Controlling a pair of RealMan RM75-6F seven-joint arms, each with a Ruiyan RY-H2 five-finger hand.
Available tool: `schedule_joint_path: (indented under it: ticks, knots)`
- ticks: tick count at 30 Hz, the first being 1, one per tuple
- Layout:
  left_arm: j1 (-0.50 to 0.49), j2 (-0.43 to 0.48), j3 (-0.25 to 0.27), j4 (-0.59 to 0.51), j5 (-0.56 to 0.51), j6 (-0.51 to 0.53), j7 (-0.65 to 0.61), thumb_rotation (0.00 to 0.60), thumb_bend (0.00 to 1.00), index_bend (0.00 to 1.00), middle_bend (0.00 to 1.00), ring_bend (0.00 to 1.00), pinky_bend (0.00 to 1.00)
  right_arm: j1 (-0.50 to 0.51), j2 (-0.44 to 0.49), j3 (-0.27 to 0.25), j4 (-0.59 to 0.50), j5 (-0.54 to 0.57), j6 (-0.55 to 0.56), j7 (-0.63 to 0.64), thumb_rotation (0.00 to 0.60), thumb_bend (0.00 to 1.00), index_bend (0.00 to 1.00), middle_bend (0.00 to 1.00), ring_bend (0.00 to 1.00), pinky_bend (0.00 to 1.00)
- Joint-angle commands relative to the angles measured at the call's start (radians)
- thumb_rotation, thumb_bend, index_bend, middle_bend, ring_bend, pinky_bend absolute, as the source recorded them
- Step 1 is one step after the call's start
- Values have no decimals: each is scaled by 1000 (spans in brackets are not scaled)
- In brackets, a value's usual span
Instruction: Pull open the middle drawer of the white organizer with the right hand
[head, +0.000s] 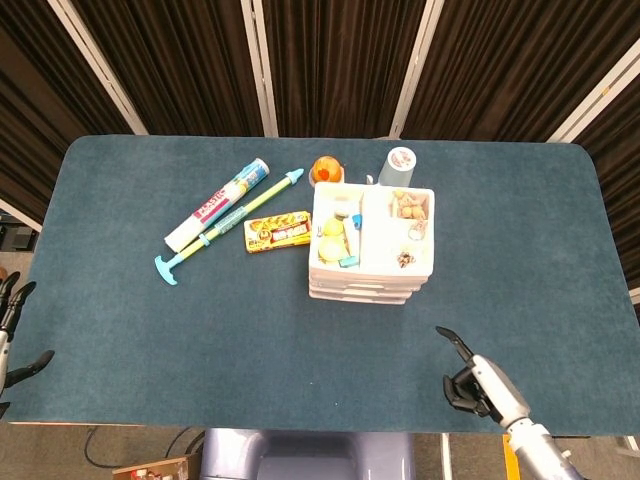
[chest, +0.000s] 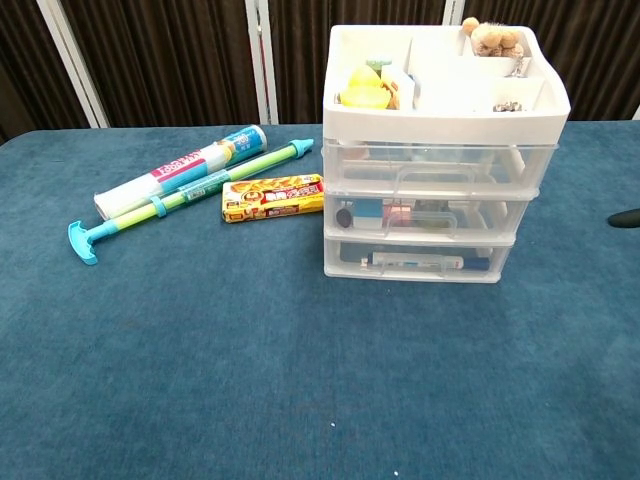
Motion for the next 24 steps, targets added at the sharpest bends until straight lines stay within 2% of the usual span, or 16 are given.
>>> schedule_joint_path:
  ticks: [1, 7, 12, 16, 24]
  knots:
    - [-1, 0, 1, 0, -2, -5, -2, 600, 25, 93, 0, 7, 163, 60, -47, 57, -40, 126, -60, -35, 600, 660, 15, 1000, 909, 940]
    - [-3, 3, 3, -1, 0, -9, -8, 600, 25, 93, 0, 7, 163, 102, -136, 134, -38, 296, -56, -73, 600, 660, 10, 1000, 909, 940]
    - [-3, 3, 4, 0, 3, -11, -11, 600, 26, 93, 0, 7, 163, 112, -200, 181, -44, 390, -33, -56, 600, 660, 9, 1000, 906, 940]
    - [-4, 5, 5, -1, 3, -13, -15, 600, 26, 93, 0, 7, 163, 115, -280, 199, -57, 440, -8, -55, 600, 661, 10, 1000, 906, 940]
    - [-5, 4, 6, 0, 8, -12, -16, 600, 27, 93, 0, 7, 163, 132, -361, 215, -56, 492, 6, -94, 600, 661, 13, 1000, 905, 940]
